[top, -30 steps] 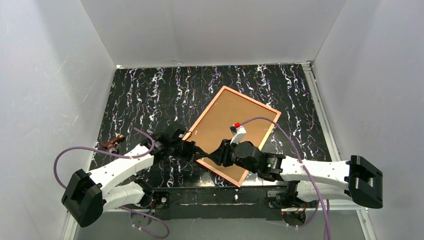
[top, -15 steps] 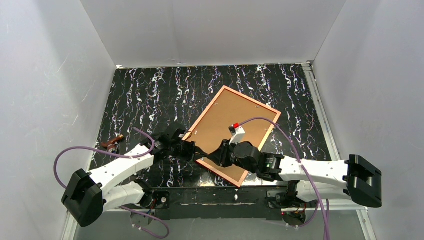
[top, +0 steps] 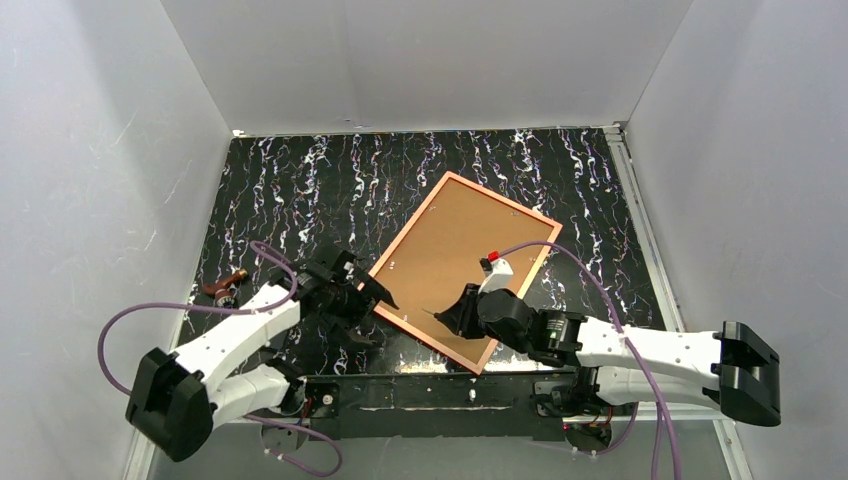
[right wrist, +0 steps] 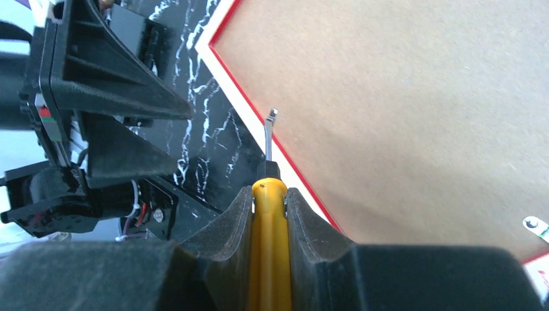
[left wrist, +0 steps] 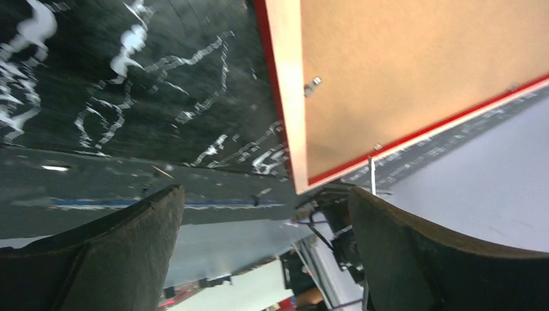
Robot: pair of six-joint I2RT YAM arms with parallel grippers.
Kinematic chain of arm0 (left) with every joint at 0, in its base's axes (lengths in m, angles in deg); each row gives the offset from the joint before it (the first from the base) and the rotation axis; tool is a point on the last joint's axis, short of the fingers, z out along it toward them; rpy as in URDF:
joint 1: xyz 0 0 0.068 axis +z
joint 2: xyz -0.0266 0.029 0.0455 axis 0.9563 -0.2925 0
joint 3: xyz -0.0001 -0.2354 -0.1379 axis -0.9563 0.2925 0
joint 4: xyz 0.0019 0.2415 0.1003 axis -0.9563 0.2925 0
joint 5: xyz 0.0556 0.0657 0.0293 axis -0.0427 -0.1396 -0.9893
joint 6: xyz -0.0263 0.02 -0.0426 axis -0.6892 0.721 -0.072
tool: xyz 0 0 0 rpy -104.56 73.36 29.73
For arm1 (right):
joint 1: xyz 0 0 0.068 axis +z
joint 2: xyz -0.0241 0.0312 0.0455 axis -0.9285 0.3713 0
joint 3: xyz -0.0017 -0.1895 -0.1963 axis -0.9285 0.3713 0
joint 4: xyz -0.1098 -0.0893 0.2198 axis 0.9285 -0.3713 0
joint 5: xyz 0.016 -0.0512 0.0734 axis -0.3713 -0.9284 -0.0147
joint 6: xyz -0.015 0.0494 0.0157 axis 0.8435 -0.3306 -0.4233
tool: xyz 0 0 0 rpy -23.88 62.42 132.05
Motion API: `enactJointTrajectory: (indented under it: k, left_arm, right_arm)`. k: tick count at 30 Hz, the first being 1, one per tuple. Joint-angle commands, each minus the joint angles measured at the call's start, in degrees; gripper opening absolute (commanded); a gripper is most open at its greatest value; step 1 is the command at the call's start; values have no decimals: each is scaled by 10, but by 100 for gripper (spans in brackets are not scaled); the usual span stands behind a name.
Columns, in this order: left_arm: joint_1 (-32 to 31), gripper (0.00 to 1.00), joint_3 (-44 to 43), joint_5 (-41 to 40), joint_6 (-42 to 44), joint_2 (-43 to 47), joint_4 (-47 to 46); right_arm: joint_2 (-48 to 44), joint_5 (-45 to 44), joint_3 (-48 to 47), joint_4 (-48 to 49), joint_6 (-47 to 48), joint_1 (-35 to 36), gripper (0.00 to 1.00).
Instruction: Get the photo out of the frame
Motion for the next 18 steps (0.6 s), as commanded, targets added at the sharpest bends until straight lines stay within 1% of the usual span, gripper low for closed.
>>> enactJointTrajectory:
  k: [1, 3, 4, 7, 10, 14, 18]
  left_arm:
    - [52, 98, -40, 36, 168, -78, 129]
    - [72, 98, -30, 77, 156, -112, 95]
    - [76, 97, -22, 82, 150, -120, 68]
    - [79, 97, -12, 59, 155, -134, 14]
    - [80, 98, -19, 35, 173, -157, -5]
    - [85, 97, -36, 35, 182, -206, -11]
    - [97, 90, -29, 32, 178, -232, -33]
  right_arm:
    - [-17, -14, -8, -86, -43, 3, 1]
    - [-11, -6, -24, -127, -63, 2, 1]
    - [-11, -1, -26, -135, -69, 2, 1]
    - [-15, 13, -21, -125, -73, 2, 1]
    - [-22, 18, -18, -124, -72, 2, 1]
    - [-38, 14, -17, -132, -73, 2, 1]
    - [-49, 10, -22, -143, -68, 2, 1]
